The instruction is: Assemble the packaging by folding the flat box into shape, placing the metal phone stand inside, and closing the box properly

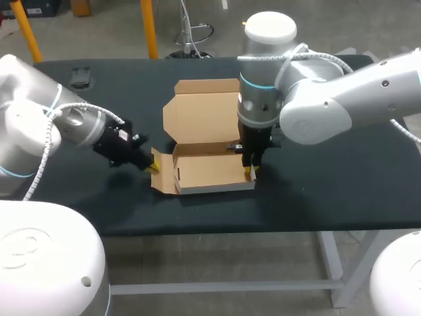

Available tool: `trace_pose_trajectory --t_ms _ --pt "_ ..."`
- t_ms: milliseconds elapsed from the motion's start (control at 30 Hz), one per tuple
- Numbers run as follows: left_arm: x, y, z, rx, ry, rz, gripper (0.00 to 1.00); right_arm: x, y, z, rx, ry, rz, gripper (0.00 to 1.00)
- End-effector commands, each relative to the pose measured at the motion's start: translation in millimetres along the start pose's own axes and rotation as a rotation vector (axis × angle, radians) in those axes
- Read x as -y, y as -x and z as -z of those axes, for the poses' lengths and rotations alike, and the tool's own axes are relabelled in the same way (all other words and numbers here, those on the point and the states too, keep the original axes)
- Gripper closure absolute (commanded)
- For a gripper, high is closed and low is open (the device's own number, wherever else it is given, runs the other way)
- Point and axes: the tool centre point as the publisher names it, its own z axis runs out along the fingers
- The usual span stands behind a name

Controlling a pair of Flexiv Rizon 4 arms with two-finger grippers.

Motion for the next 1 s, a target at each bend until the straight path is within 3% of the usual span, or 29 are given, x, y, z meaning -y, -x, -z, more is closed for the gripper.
trace_pose_trajectory --t_ms 33,267,600,667,800,933,1000 --pt "-3.3 -17.4 8 0.121 -0.002 0.004 1.00 -2 -1 -1 0.002 -0.006 0.001 1.00" --pt "0.3 -34.3 6 0.297 -0.005 0.001 1.00 -2 -1 -1 0.002 -0.006 0.001 1.00" --pt "-0.4 -56.2 -1 0.456 0.009 -0.049 0.98 -2 -1 -1 0.002 -0.006 0.001 1.00" --pt "-1.2 -58.3 -2 0.471 0.012 -0.054 0.83 -2 -1 -1 0.002 -0.006 0.001 1.00" --pt "-4.2 -59.4 1 0.452 0.010 -0.059 0.76 -2 -1 -1 0.002 -0.006 0.001 1.00" --pt "-7.6 -53.4 16 0.380 -0.005 -0.055 0.44 -2 -1 -1 0.002 -0.006 0.001 1.00" --pt "-8.2 -47.7 26 0.338 -0.018 -0.044 0.37 -2 -1 -1 0.002 -0.006 0.001 1.00"
